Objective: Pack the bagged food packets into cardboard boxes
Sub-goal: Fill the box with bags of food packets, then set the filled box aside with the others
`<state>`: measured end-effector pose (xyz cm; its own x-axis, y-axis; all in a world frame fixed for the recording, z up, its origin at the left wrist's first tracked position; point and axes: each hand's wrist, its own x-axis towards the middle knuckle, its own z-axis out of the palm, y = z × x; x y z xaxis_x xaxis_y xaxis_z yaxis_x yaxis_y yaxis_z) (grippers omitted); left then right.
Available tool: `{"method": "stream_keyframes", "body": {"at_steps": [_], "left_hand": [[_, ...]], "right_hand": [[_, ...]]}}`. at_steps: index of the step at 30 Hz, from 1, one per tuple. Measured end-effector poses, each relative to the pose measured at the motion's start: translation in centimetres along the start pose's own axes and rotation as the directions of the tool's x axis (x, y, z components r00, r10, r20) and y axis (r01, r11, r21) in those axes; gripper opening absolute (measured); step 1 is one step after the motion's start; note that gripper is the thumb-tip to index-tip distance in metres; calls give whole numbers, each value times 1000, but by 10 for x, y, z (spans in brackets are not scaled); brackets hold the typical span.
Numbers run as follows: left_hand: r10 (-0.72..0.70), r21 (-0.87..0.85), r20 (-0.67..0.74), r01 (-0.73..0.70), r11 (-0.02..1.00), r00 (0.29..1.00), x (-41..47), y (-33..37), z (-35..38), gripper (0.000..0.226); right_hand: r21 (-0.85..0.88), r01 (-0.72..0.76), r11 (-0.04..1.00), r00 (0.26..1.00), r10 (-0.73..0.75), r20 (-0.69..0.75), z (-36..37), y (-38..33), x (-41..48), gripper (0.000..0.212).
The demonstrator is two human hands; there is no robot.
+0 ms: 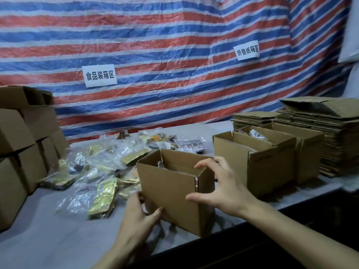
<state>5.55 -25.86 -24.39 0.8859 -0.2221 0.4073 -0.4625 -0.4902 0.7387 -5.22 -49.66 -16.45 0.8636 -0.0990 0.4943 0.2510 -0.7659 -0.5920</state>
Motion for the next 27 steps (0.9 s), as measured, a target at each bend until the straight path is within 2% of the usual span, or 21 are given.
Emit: {"method": "stream_keyframes", "body": {"at_steps": [3, 6, 8, 12, 16, 20, 22, 24, 27], "left_hand": [[-12, -82, 66, 18, 996, 998, 1, 30, 37, 72], [21, -133, 185, 4, 991, 983, -2, 59, 62, 100], [25, -199, 242, 24, 980, 970, 0, 72, 73, 107], [-5, -305, 335, 114, 945, 942, 4, 88, 89, 106], [5, -338, 375, 132, 932, 927, 8, 97, 104, 143], [5, -319, 394, 132, 938, 919, 17, 109, 111, 142], [0, -314, 408, 141, 939, 913, 22, 112, 115, 139], [1, -323, 410, 144, 935, 912, 26, 112, 118, 135], [1, -321, 380, 131, 938, 925, 28, 111, 121, 124]], "right_hand": [[-167, -18, 986, 999, 9, -50, -20, 6, -5, 79], [-348, 47, 936, 991, -88, -104, -42, 9, -8, 80], [-416, 64, 907, 986, -122, -115, -58, 12, -7, 80], [-453, -88, 887, 993, 46, -104, -88, 25, -1, 90], [-504, -156, 849, 987, 156, -43, -103, 43, -1, 89], [-557, -134, 819, 990, 134, -42, -100, 52, 0, 78], [-550, -140, 823, 989, 137, -47, -100, 53, 3, 65], [-547, -143, 825, 989, 139, -49, -101, 53, 6, 53], [-554, -146, 820, 988, 149, -40, -101, 52, 11, 46]]}}
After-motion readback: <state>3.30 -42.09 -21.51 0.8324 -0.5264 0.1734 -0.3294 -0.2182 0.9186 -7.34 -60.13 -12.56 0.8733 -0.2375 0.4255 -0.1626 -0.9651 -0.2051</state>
